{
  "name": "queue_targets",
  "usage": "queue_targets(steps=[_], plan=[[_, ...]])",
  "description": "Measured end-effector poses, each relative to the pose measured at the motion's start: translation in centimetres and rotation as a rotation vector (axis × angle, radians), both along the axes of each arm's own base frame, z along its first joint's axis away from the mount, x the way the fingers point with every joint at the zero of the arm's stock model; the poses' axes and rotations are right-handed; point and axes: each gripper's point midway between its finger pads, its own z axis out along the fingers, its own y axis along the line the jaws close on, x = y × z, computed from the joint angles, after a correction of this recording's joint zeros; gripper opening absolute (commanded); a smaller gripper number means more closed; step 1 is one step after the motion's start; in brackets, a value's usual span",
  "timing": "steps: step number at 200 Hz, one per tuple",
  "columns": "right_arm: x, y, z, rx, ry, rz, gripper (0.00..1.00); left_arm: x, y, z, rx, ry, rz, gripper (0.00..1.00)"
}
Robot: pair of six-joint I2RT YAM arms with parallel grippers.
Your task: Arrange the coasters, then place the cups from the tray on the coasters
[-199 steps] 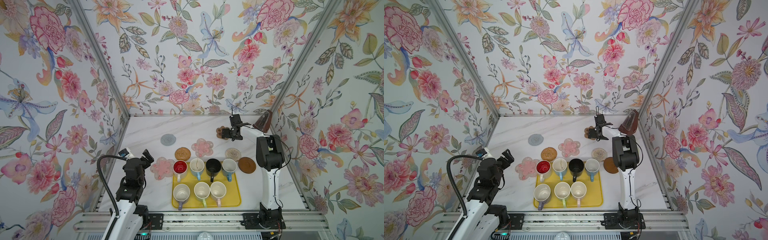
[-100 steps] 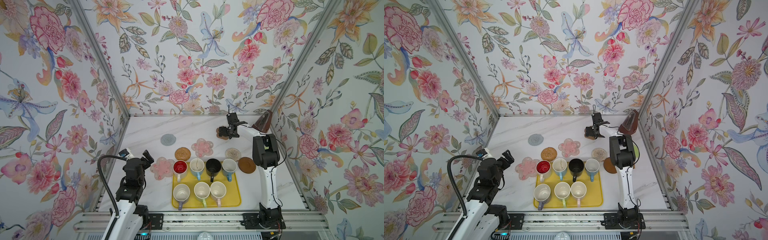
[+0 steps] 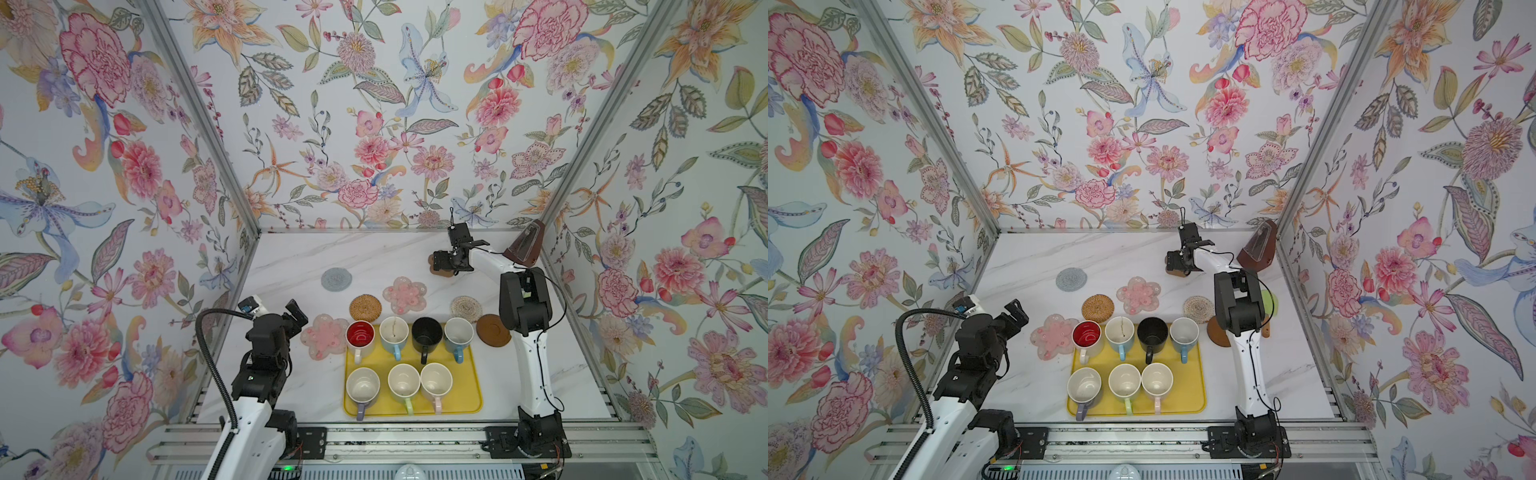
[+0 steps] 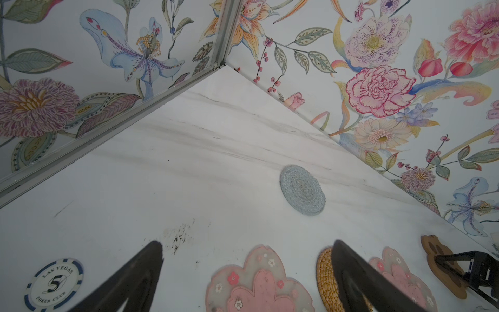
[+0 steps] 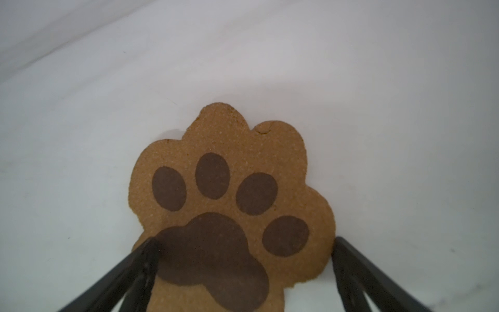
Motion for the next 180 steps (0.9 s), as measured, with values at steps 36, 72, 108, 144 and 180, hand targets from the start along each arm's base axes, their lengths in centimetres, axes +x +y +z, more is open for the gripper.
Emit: queue_targets(steps=[36, 72, 108, 144, 180], plan=[[0.4, 0.5, 0.0, -0.009, -0.003, 0.02, 0.99, 0.0, 0.0, -0.1, 0.0, 0.003, -0.001, 0.99], [0.4, 1.3, 0.1, -0.045, -0.016, 0.085, 0.99, 0.1, -0.1, -0.2, 0.0, 0.008, -0.003, 0.99], [0.3, 2.1, 0.4, -0.125, -0.042, 0.144, 0.99, 0.1, -0.1, -0.4, 0.0, 0.016, -0.003, 0.99], [0.4, 2.3, 0.7, -0.18, -0.064, 0.172, 0.99, 0.3, -0.3, -0.4, -0.005, 0.022, -0.015, 0.99], [0.2, 2.7, 0.7, -0.161, -0.06, 0.176, 0.99, 0.5, -0.5, -0.2, -0.01, 0.022, -0.028, 0.99]])
